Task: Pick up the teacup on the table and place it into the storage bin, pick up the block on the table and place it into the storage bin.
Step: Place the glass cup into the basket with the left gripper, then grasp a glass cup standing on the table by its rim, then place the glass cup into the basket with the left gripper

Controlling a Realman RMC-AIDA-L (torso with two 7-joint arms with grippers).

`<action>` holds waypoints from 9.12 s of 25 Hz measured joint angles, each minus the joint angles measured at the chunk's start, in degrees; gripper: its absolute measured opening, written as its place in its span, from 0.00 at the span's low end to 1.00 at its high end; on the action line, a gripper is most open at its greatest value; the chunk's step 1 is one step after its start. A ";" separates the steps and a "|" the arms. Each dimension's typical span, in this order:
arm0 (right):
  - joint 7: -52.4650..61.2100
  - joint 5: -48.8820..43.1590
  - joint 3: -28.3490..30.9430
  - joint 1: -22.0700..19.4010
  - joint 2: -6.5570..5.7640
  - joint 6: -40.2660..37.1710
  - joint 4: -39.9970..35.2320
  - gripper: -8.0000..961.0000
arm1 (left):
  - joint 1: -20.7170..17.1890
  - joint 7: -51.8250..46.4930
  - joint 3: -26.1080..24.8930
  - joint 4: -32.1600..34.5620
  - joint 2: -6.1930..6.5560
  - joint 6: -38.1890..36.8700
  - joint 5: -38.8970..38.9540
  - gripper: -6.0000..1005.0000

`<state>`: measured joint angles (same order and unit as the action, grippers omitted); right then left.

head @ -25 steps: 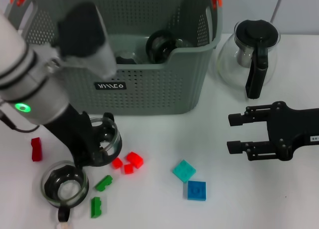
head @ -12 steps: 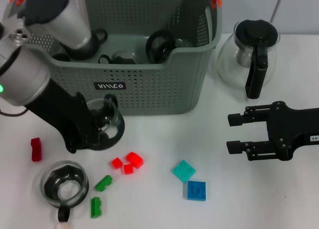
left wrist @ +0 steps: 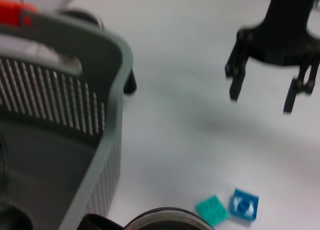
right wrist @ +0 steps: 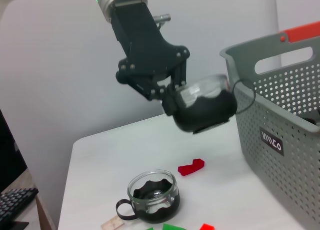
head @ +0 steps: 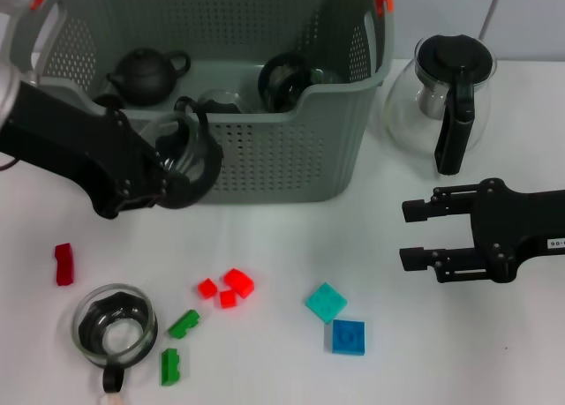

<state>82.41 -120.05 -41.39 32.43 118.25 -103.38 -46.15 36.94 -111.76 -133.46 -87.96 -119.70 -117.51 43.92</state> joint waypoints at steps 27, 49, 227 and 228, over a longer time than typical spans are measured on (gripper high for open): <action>0.52 -0.01 0.70 -0.03 0.07 -0.74 0.01 0.72 | 18.94 -24.28 7.20 19.22 4.00 33.85 -9.57 0.04; 0.03 0.08 1.24 0.27 0.57 -0.69 0.02 0.72 | 30.46 -25.45 11.88 49.11 0.87 59.04 -20.05 0.04; -2.32 -0.02 1.40 0.09 -0.31 0.11 2.92 0.71 | -3.75 -16.09 20.39 13.03 -4.40 15.71 -31.01 0.05; -2.33 -0.01 1.40 0.09 -0.30 0.11 2.92 0.71 | -3.74 -15.58 19.89 12.48 -4.37 15.13 -30.39 0.06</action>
<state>80.07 -120.06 -39.99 32.52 117.95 -103.26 -43.23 33.20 -127.34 -113.57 -75.47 -124.07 -102.38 13.53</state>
